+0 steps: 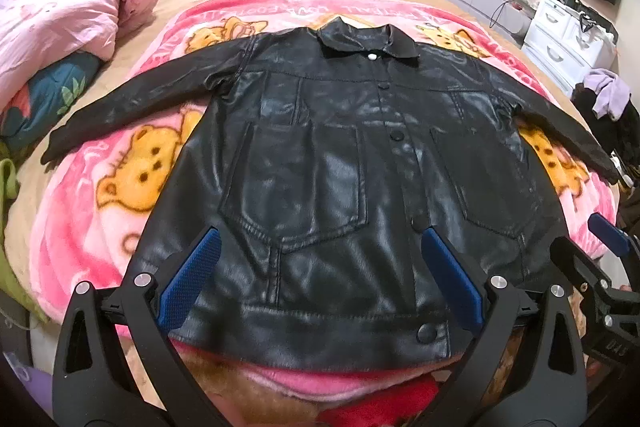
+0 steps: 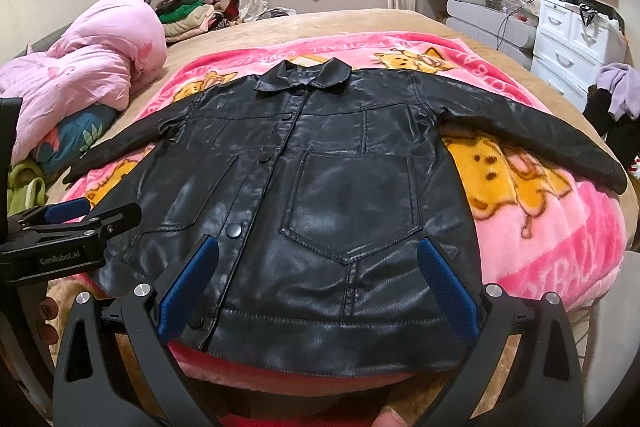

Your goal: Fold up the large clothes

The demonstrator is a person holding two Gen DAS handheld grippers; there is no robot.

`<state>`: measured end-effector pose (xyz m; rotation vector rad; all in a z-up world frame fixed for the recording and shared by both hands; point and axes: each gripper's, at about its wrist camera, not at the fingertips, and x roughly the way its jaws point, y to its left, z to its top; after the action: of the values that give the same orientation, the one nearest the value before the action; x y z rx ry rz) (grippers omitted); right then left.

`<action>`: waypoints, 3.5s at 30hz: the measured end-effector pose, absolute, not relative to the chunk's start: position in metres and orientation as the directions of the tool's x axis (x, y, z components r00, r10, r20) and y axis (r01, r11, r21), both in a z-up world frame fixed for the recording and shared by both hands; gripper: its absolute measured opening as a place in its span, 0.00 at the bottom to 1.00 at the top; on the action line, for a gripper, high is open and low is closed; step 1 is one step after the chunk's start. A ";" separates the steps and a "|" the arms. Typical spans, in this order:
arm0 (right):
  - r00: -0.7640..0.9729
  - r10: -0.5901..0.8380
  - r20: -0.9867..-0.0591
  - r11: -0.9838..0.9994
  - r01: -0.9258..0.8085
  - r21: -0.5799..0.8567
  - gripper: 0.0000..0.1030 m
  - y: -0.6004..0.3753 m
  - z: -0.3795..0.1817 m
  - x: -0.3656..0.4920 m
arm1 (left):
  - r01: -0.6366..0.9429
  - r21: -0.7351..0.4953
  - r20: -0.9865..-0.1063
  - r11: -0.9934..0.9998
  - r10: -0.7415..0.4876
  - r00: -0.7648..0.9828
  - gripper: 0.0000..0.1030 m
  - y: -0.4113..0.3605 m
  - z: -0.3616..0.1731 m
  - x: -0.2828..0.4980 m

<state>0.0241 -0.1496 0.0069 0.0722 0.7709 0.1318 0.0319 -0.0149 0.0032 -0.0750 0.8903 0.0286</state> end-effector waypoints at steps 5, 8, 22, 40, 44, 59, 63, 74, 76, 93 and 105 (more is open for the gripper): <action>0.706 0.137 -0.694 0.990 -0.072 0.122 0.96 -0.153 0.010 0.042 | -0.058 -0.079 -0.782 0.995 -0.026 0.623 0.91 -0.014 0.007 0.054; 0.707 0.129 -0.696 0.991 -0.060 0.124 0.96 -0.156 0.013 0.056 | -0.065 -0.079 -0.787 0.995 -0.022 0.617 0.91 -0.013 0.009 0.066; 0.734 0.110 -0.670 0.991 -0.028 0.132 0.96 -0.172 0.029 0.112 | -0.055 -0.101 -0.784 0.993 -0.045 0.619 0.91 -0.017 0.018 0.126; 0.716 -0.037 -0.697 0.975 0.178 0.131 0.96 -0.252 0.012 0.170 | -0.009 -0.105 -0.794 0.994 -0.079 0.602 0.91 -0.044 0.016 0.213; 0.707 -0.093 -0.701 0.957 0.257 0.133 0.96 -0.283 0.005 0.180 | -0.007 -0.089 -0.802 0.996 -0.068 0.593 0.91 -0.049 0.013 0.231; 0.614 -0.262 -0.745 0.805 0.564 0.182 0.96 -0.412 -0.031 0.186 | 0.054 -0.101 -0.815 0.993 -0.114 0.569 0.91 -0.082 -0.008 0.292; 0.573 -0.294 -0.765 0.719 0.660 0.219 0.96 -0.450 -0.044 0.180 | 0.058 -0.101 -0.811 0.993 -0.116 0.574 0.91 -0.087 -0.014 0.301; 0.555 -0.284 -0.782 0.494 0.784 0.376 0.96 -0.533 -0.083 0.161 | 0.046 -0.083 -0.821 0.995 -0.095 0.563 0.91 -0.081 -0.032 0.316; 0.586 -0.278 -0.761 0.458 0.777 0.431 0.96 -0.548 -0.088 0.159 | 0.045 -0.081 -0.823 0.996 -0.092 0.560 0.91 -0.080 -0.035 0.318; 0.771 -0.282 -0.572 0.366 0.637 0.678 0.37 -0.600 -0.073 0.165 | 0.030 -0.142 -0.810 0.989 -0.134 0.571 0.91 -0.063 -0.025 0.321; 0.913 -0.144 -0.381 0.710 0.363 0.603 0.10 -0.530 0.034 0.205 | 0.022 -0.249 -0.766 0.968 -0.211 0.607 0.91 -0.035 0.006 0.315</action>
<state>0.2048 -0.5304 0.0335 0.7304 0.3194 -0.2867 0.3145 -0.0354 0.0060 -0.2234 0.9102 -0.1359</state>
